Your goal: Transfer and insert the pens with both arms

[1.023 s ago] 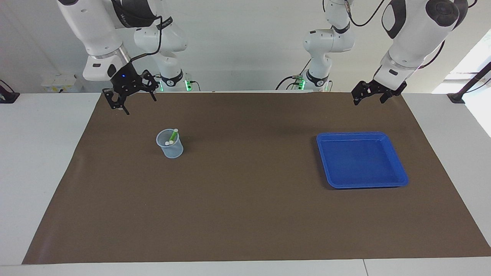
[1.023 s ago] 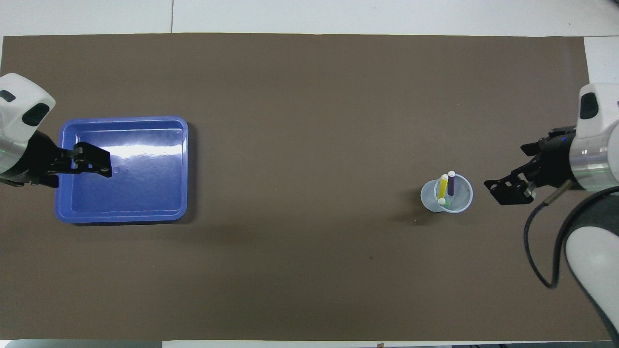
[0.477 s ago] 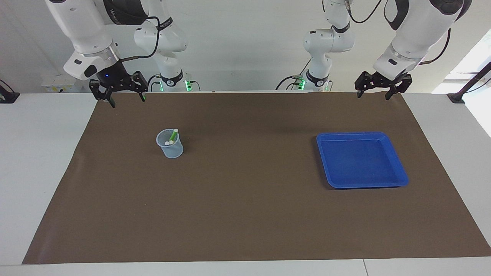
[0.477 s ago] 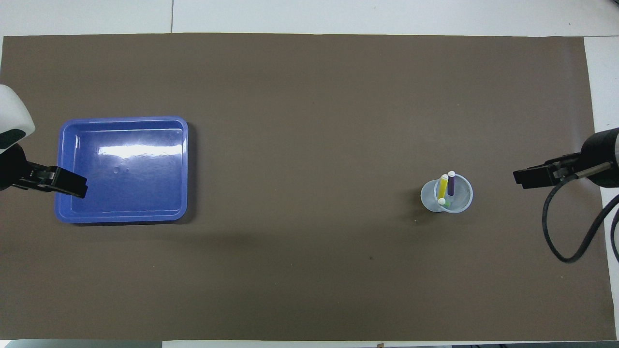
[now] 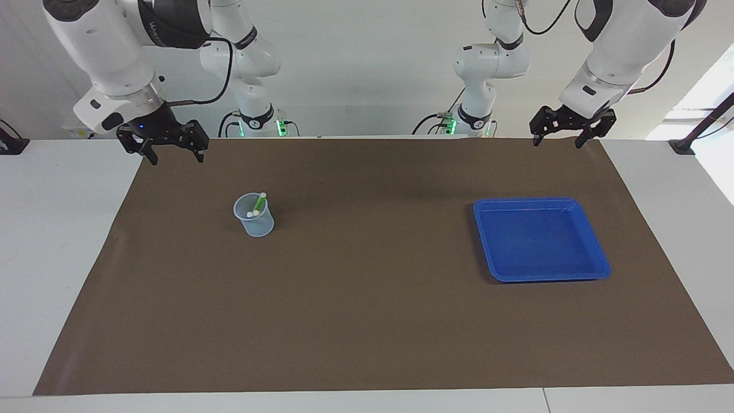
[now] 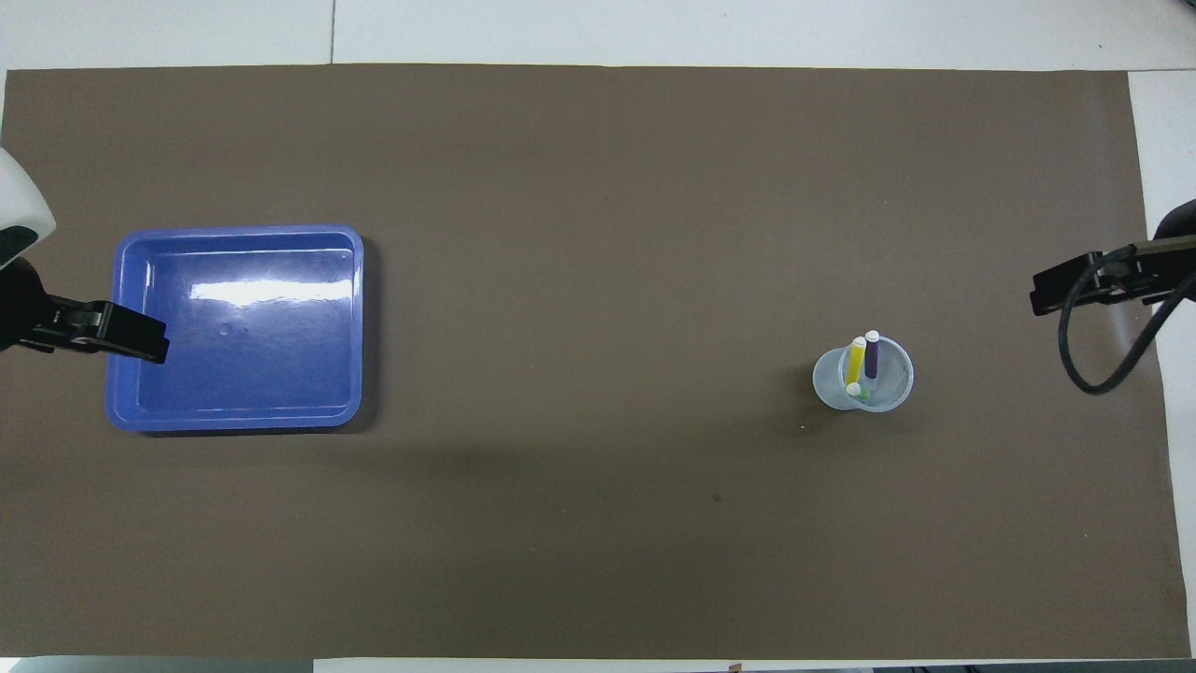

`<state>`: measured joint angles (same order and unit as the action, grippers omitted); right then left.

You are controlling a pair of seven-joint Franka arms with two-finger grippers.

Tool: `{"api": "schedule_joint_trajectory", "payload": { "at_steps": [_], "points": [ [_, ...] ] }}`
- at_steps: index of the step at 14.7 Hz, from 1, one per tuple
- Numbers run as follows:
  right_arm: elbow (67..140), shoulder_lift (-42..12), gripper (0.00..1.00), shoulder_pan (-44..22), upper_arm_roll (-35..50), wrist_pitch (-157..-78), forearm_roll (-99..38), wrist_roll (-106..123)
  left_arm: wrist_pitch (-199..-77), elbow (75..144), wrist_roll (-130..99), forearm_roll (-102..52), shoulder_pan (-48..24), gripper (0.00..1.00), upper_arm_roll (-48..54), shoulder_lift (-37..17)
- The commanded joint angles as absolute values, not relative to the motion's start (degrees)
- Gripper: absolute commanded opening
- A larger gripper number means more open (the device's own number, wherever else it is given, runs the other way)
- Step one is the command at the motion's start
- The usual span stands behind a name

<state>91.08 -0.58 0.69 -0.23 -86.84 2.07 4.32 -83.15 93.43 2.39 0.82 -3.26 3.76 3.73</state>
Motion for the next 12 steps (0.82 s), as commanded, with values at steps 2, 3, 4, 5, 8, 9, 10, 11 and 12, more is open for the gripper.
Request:
{"api": "schedule_joint_trajectory", "payload": {
  "at_steps": [2, 3, 4, 5, 8, 9, 10, 11, 12],
  "points": [
    [89.1, -1.4, 1.00, -1.5, -1.1, -85.3, 2.3, 2.7, -81.5, 91.1, -0.1, -0.5, -2.6, 1.00, 4.0, 2.3],
    [89.1, -1.5, 1.00, -1.2, -1.1, -85.4, 2.2, 2.6, -81.5, 91.1, -0.1, -0.4, -2.6, 1.00, 4.0, 2.4],
    [88.8, -1.5, 1.00, -0.9, -1.1, -85.2, 2.0, 2.6, -81.4, 91.1, -0.1, -0.4, -2.6, 1.00, 4.0, 2.4],
    [88.8, -1.5, 1.00, -0.2, -0.8, -85.1, 2.0, 2.6, -81.5, 91.1, -0.2, -0.4, -2.6, 1.00, 4.0, 2.4],
    [88.8, -1.3, 1.00, -0.1, -0.5, -85.3, 2.1, 1.2, -81.3, 91.1, -0.1, -0.4, -2.6, 1.00, 3.9, 2.6],
    [88.7, -1.4, 1.00, 0.0, -0.4, -85.3, 2.1, 0.8, -81.0, 91.1, -0.1, -0.4, -2.5, 1.00, 3.9, 2.7],
    [88.6, -1.4, 1.00, 0.0, -0.2, -85.3, 2.1, 0.8, -81.0, 91.1, -0.1, -0.4, -2.2, 1.00, 3.8, 2.7],
    [88.6, -1.4, 1.00, 0.1, -0.2, -85.3, 2.1, 0.7, -81.0, 91.1, -0.1, -0.4, -2.1, 1.00, 3.8, 2.7],
    [88.6, -1.5, 1.00, 0.3, -0.2, -85.3, 2.1, 0.7, -81.1, 91.1, -0.1, -0.4, -2.1, 1.00, 3.8, 2.8]
  ]
}}
